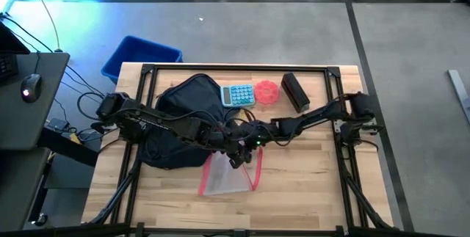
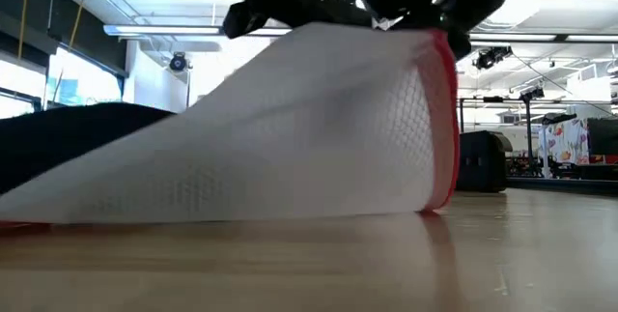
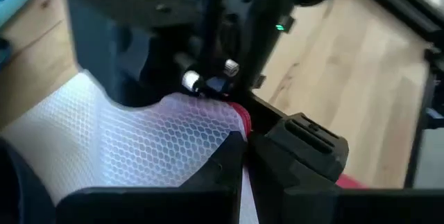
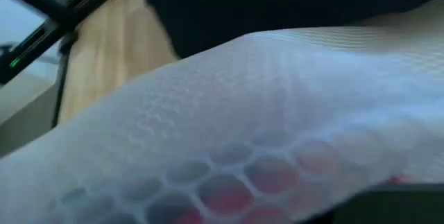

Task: Unpack backpack
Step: Put the white charger cable into the transparent pink zip bag, then put the pink medicine organizer into the transparent pink zip bag

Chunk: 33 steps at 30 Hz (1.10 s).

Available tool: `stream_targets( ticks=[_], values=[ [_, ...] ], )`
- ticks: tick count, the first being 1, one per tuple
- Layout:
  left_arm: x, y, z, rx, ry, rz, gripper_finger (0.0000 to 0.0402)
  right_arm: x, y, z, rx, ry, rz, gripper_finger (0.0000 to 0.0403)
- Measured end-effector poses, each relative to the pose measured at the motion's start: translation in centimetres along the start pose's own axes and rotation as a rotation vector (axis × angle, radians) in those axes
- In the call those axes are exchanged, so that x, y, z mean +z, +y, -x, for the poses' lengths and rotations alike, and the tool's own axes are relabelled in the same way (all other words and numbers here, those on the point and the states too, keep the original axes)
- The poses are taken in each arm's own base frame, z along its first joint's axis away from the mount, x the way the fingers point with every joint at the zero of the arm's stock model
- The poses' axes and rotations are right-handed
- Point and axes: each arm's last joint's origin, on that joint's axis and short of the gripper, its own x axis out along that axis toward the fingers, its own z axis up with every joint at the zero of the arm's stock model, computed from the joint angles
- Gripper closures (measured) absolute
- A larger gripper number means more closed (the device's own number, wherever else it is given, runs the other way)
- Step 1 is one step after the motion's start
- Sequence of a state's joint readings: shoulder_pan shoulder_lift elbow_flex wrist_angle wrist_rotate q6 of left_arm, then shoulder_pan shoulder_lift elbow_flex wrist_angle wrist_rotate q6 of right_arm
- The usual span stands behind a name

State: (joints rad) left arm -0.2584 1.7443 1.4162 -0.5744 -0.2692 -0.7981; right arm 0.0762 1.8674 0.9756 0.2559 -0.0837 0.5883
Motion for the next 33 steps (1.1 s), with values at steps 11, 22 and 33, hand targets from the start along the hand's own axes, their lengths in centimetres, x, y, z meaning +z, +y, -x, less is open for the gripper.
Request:
stream_targets(
  ticks=[11,22,33],
  values=[
    [-0.5,0.3,0.3,0.043,0.046,0.046,0.0401,0.4,-0.1,-0.5,0.028,-0.066,-0.011,0.0234],
    [-1.2,0.8,0.1,0.120,0.071,0.040,0.0402,-0.1,3.8,4.2,0.062,0.085,0.047,0.0209],
    [-1.1,1.1,0.2,0.197,0.006,0.027,0.0402,1.5,4.5,17.1,-0.077,0.102,0.136,0.0218]
  ],
)
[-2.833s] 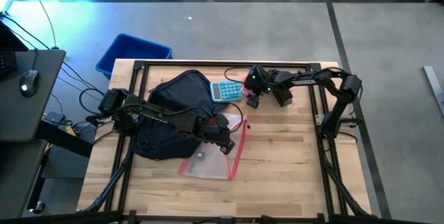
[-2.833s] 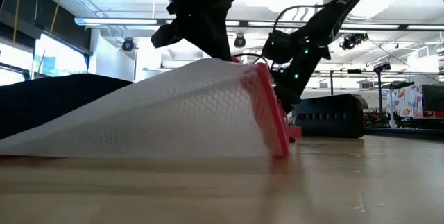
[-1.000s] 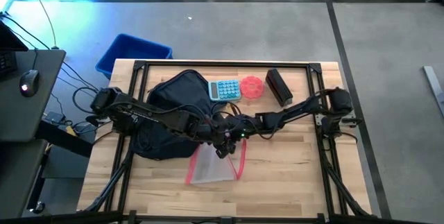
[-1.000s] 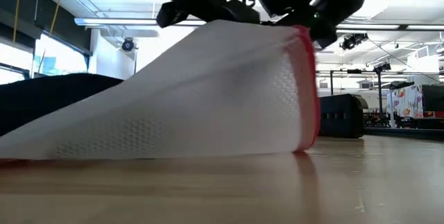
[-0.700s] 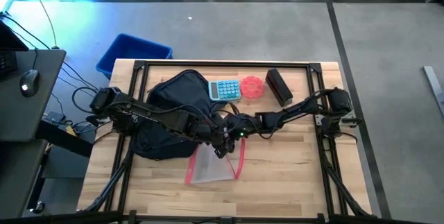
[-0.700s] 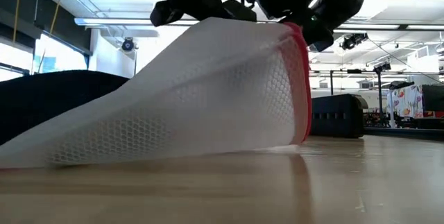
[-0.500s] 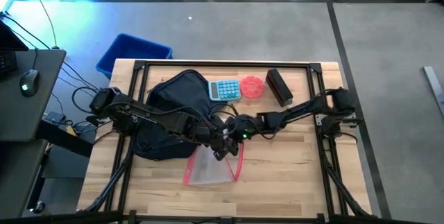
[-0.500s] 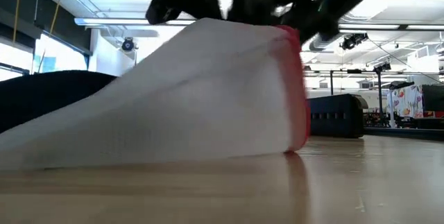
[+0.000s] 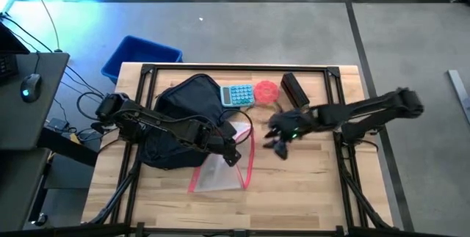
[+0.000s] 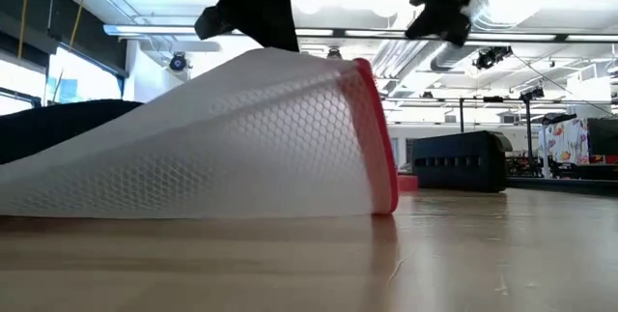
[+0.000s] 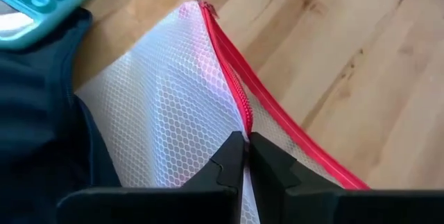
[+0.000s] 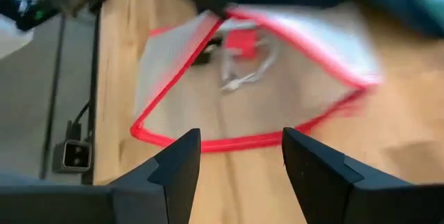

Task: Unpack backpack
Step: Put the pink medicine organizer into the transparent pink zip bag

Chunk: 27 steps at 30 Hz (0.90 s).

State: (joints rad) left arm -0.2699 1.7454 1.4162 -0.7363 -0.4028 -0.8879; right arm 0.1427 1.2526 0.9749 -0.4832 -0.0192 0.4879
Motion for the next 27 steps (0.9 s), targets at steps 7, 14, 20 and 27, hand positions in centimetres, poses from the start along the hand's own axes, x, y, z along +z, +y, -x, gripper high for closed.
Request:
stream_targets(
  ticks=[7,14,20,27],
  values=[
    [0.2,0.2,-0.1,0.020,-0.024,-0.020,0.0402,0.5,-5.2,3.3,-0.292,0.003,-0.034,0.0218],
    [0.6,0.5,-0.3,0.027,-0.024,0.016,0.0402,2.4,-12.6,0.5,-0.294,0.103,0.031,0.0207],
    [0.7,0.7,-0.4,0.030,-0.020,0.057,0.0402,2.2,-18.0,-3.1,-0.302,0.245,0.161,0.0149],
    [0.8,0.8,-0.4,0.036,-0.015,0.131,0.0402,2.6,-21.9,-6.9,-0.300,0.368,0.255,0.0073]
  ],
)
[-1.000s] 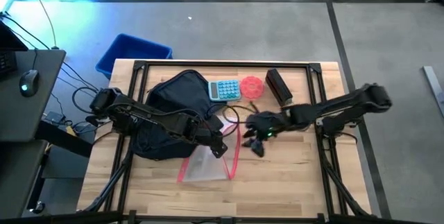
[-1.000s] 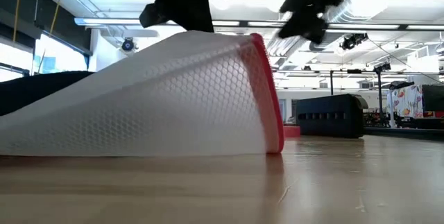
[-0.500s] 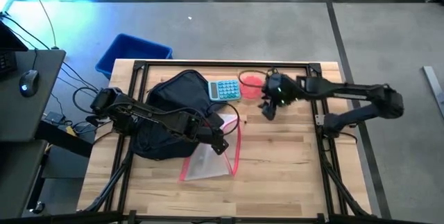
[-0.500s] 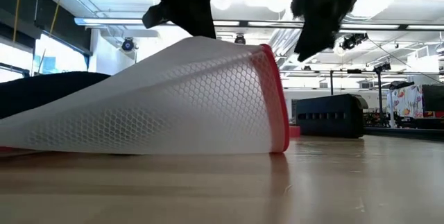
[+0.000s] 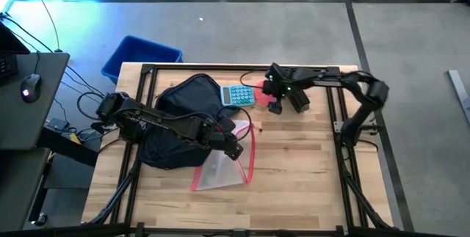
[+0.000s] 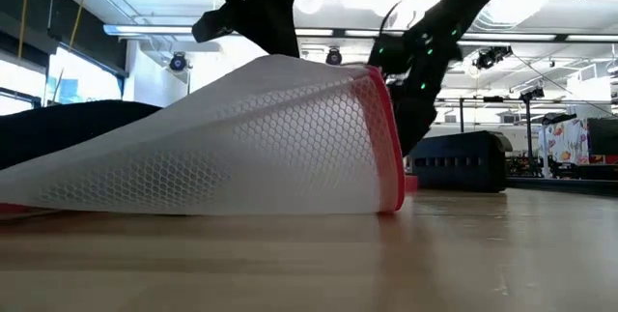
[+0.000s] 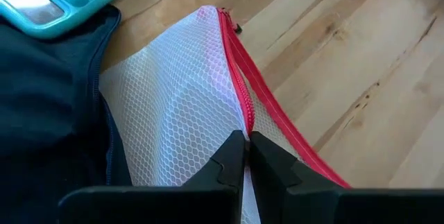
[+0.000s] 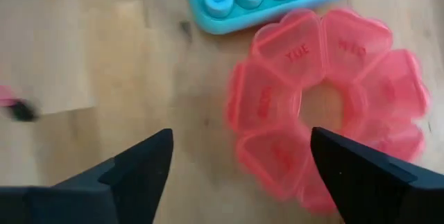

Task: Unpack backpack
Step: Put the pink medicine organizer into the transparent pink zip bag

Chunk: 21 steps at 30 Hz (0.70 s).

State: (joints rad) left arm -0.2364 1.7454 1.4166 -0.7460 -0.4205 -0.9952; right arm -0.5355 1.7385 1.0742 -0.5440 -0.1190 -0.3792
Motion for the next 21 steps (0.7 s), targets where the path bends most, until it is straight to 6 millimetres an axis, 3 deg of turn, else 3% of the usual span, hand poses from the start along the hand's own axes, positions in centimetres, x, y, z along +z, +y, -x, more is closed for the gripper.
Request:
stream_targets(
  ticks=[5,10,17,21],
  values=[
    [0.2,0.3,-0.2,0.006,0.016,0.033,0.0402,1.2,-1.4,-2.1,-0.028,0.031,0.045,0.0061],
    [0.3,0.3,-0.2,0.007,0.017,0.057,0.0402,1.8,-2.5,-3.4,-0.021,0.058,0.035,0.0076],
    [0.3,0.4,-0.2,0.013,0.013,0.064,0.0402,0.6,-2.3,-5.0,0.035,0.157,0.000,0.0103],
    [0.3,0.4,-0.2,0.027,0.001,0.061,0.0402,0.7,-1.6,-4.9,0.043,0.170,-0.049,0.0148]
  ],
)
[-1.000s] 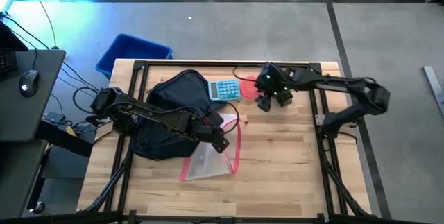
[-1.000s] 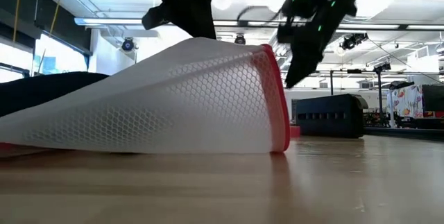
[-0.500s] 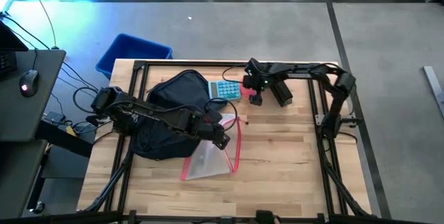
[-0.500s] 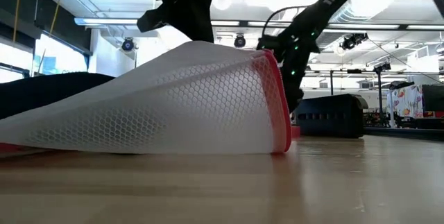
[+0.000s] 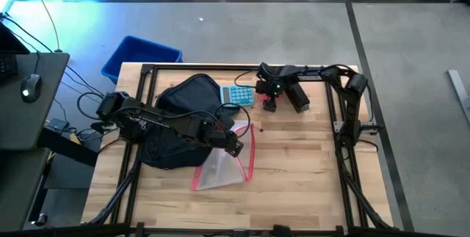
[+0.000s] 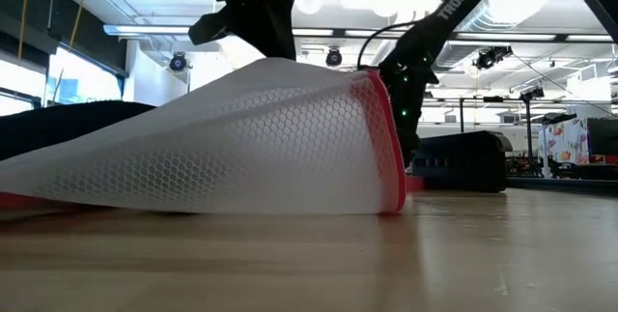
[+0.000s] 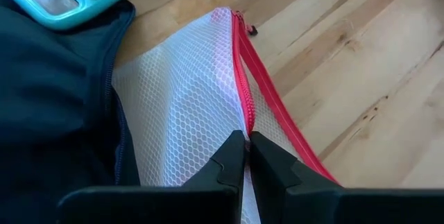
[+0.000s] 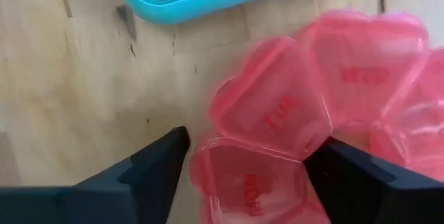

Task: Unpack backpack
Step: Put the pink medicine organizer into the transparent pink zip bag

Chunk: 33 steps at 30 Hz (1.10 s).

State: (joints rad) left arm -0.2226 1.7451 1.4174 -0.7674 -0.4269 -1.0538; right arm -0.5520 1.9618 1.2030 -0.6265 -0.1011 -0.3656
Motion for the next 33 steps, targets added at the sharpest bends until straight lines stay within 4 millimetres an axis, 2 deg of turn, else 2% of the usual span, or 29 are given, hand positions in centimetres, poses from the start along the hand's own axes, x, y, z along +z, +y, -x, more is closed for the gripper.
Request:
stream_targets(
  ticks=[3,4,11,16,21,24,28,31,33],
  values=[
    [0.0,0.1,0.0,0.011,0.003,-0.005,0.0402,0.0,0.6,0.7,0.007,-0.001,-0.047,0.0212],
    [-0.1,0.2,0.0,0.018,0.006,-0.008,0.0402,-0.2,0.9,1.1,0.022,0.009,-0.060,0.0220],
    [-0.2,0.5,0.1,0.059,0.004,-0.040,0.0402,-0.9,4.3,5.0,0.092,0.055,-0.022,0.0220],
    [-0.2,0.5,0.1,0.057,0.001,-0.092,0.0402,-1.2,9.4,8.0,0.254,0.047,0.022,0.0220],
    [-0.1,0.3,0.1,0.033,-0.008,-0.153,0.0402,-1.4,16.1,10.3,0.540,-0.004,0.161,0.0220],
    [0.1,-0.2,0.1,-0.012,-0.026,-0.179,0.0402,-1.4,20.0,10.4,0.597,-0.020,0.250,0.0220],
    [0.5,-1.2,0.2,-0.128,-0.037,-0.209,0.0402,-0.1,24.0,9.5,0.636,-0.149,0.328,0.0220],
    [0.7,-1.8,0.3,-0.209,-0.044,-0.249,0.0402,0.8,26.0,8.3,0.605,-0.241,0.387,0.0220],
    [0.5,-2.0,0.4,-0.228,-0.030,-0.277,0.0402,1.4,26.4,7.2,0.564,-0.276,0.392,0.0220]
  ],
)
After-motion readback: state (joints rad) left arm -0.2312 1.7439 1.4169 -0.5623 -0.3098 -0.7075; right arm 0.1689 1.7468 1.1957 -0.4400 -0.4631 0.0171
